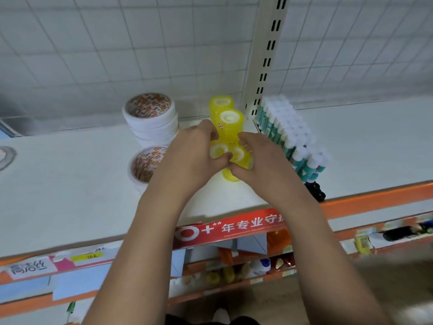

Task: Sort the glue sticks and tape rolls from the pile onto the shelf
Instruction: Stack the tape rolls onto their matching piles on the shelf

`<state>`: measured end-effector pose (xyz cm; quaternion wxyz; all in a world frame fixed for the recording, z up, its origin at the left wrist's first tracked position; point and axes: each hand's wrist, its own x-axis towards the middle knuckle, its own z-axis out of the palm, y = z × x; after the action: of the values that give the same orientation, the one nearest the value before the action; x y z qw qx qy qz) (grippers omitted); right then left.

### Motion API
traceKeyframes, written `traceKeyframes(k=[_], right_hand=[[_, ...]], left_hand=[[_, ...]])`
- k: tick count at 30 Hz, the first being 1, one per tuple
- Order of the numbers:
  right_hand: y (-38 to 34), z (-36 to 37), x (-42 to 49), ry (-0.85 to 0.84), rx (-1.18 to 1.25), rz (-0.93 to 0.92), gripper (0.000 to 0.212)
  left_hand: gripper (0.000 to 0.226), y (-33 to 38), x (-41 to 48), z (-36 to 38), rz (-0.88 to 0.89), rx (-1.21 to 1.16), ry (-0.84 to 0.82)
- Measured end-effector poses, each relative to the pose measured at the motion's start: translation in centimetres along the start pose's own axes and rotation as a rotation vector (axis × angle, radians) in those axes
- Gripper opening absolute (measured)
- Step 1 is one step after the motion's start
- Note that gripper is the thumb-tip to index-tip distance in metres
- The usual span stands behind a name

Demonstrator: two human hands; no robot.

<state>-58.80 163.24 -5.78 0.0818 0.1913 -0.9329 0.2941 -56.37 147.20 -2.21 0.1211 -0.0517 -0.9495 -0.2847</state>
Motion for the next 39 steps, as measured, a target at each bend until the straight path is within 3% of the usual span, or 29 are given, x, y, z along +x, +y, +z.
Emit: traceKeyframes(k=[6,9,14,20,26,34,39], right_hand=[[1.3,-0.7,-0.4,-0.076,0.027,0.080,0.063],[1.9,-0.7,-0.5,-0.102,0.046,0.105,0.050],[2.0,-0.6,-0.4,-0.106,0.046,0.099,0.048],[1.7,-1.1,0.0,-0.121,0.079,0.130,0.042],[1.6,-1.6,0.3,-0.170,0.094,0.160,0.031],[1.5,-2.0,1.1,-0.223,0.061,0.152,0.038],[1.4,-2.1,1.4,-0.248,0.045,0.146,0.039]], left_hand=[[0.039,1.0,0.7,1.7,-0.061,0.006,0.006],[0.042,1.4,0.7,2.6,-0.096,-0.002,0.025],[0.050,1.0,0.5,2.6,-0.096,-0.124,0.053],[0.062,-0.3,-0.1,1.7,-0.107,-0.175,-0.053],[0.029,-0.4,0.4,2.1,-0.121,-0.060,-0.180],[0.042,-0.4,0.8,2.3,-0.148,-0.050,-0.208],[0.033,-0.3,1.2,2.7,-0.159,-0.025,-0.267]])
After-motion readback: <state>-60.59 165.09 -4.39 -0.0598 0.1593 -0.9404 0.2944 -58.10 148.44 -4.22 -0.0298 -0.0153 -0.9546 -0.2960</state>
